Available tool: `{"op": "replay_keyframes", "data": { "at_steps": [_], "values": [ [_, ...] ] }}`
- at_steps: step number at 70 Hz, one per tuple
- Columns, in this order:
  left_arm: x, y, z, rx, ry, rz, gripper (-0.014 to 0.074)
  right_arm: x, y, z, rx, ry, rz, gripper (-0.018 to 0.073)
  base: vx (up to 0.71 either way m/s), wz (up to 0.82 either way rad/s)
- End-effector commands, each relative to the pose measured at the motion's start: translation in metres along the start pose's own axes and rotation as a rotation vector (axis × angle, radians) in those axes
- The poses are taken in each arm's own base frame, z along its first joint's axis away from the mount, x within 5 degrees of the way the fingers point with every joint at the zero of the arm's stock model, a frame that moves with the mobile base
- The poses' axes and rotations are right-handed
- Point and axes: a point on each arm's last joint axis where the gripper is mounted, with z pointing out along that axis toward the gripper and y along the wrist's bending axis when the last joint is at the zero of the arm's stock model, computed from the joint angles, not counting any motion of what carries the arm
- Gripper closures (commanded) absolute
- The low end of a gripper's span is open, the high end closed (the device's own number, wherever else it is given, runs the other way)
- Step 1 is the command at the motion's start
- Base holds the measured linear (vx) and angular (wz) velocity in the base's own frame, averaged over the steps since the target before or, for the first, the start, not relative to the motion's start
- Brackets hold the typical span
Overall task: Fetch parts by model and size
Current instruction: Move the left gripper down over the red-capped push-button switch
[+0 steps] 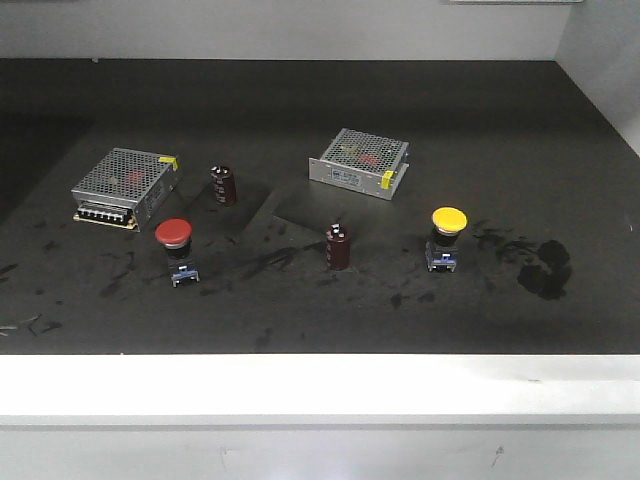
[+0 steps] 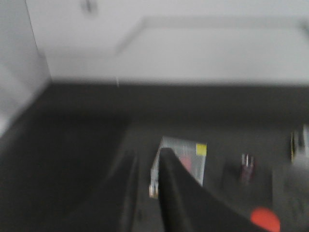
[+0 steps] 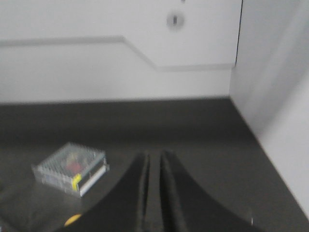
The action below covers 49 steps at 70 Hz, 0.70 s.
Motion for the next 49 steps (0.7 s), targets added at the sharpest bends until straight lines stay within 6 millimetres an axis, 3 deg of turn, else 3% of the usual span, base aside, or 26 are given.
{"op": "replay_keyframes", "data": {
  "at_steps": [1,8,19,26,31,49],
  "values": [
    [-0.006,-0.004,0.007,0.041,0.002,0.012,0.0310,-0.010,0.001,0.003,-0.003,-0.042,-0.012,0.0405,0.00,0.00],
    [0.003,-0.009,0.018,0.094,0.095,0.011,0.0134,-0.006,0.001,0.006,-0.002,-0.005,-0.012,0.0286,0.00,0.00],
    [0.011,-0.013,0.030,0.130,0.181,-0.020,-0.0139,-0.003,0.000,0.007,-0.001,0.026,-0.019,0.0015,0.00,0.00],
    [0.012,-0.013,0.032,0.130,0.189,-0.020,-0.0132,-0.002,0.000,0.007,-0.001,0.043,-0.026,-0.0124,0.00,0.00],
    [0.011,-0.013,0.032,0.129,0.181,-0.021,-0.0120,-0.001,0.000,0.007,-0.001,0.046,-0.026,-0.0170,0.00,0.00],
    [0.012,-0.021,0.049,0.214,0.185,-0.089,-0.0080,-0.002,0.003,0.007,-0.013,0.041,-0.029,-0.0142,0.00,0.00]
  ]
}}
